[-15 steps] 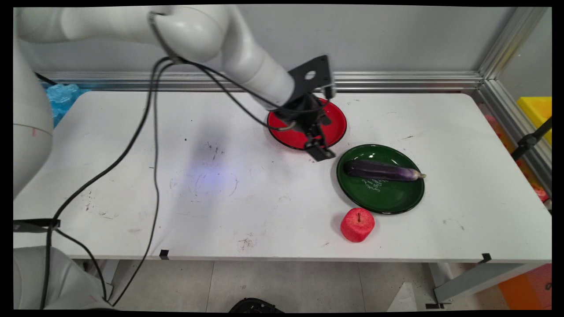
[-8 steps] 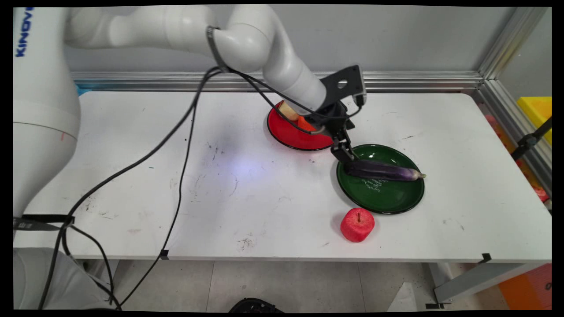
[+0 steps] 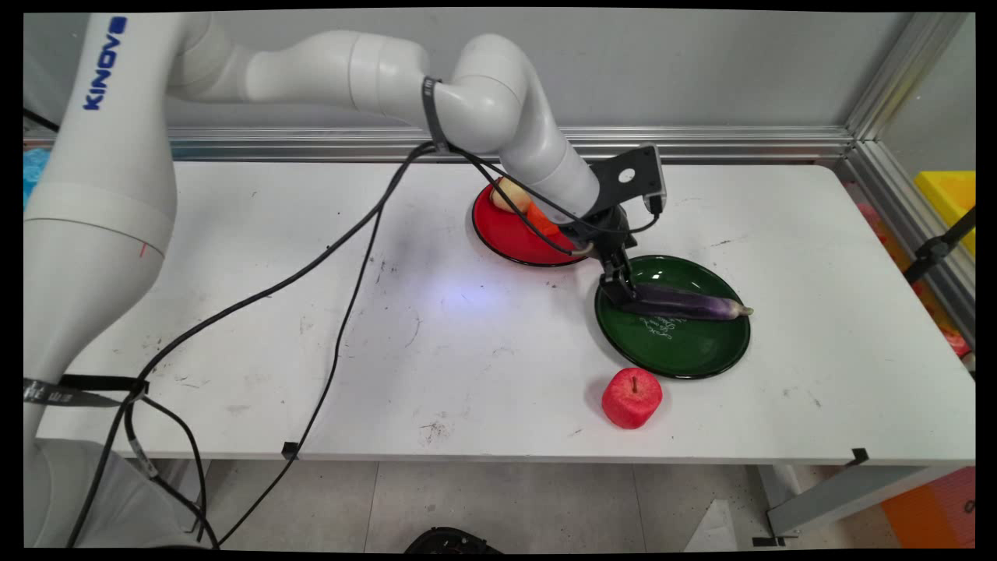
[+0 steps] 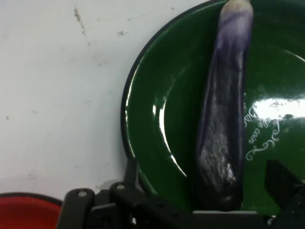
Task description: Pick up the eggplant from the green plate
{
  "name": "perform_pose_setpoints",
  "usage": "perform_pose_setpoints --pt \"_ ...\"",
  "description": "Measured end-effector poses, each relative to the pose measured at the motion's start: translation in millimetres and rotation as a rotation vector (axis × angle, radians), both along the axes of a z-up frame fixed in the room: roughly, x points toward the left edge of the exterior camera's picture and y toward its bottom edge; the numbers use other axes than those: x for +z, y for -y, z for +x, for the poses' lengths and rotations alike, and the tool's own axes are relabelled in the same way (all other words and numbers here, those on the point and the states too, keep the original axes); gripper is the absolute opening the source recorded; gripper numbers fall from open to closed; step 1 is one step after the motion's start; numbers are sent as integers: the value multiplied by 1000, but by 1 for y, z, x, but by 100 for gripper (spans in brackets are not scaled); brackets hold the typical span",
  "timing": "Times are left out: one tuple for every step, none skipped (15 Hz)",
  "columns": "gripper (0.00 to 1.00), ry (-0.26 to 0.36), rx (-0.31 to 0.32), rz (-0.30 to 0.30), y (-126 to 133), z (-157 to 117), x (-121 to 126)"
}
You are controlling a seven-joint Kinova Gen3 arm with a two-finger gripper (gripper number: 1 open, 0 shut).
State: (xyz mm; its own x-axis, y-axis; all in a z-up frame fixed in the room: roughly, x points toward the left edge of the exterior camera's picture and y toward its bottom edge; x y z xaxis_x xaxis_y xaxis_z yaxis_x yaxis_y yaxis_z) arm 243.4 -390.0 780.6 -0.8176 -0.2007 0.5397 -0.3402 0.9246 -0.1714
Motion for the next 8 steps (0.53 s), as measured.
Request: perform_pose_setpoints --pt "100 1 1 5 2 -3 -4" --pt "100 1 1 8 3 -4 -6" --pt "100 2 2 12 5 -6 -10" --pt "100 3 2 17 7 -9 -13" --pt "100 4 3 20 9 -11 -17" --pt "100 5 2 24 10 -12 -19" --pt "100 6 1 29 11 -14 -23" --pt "100 7 0 33 12 -15 -25"
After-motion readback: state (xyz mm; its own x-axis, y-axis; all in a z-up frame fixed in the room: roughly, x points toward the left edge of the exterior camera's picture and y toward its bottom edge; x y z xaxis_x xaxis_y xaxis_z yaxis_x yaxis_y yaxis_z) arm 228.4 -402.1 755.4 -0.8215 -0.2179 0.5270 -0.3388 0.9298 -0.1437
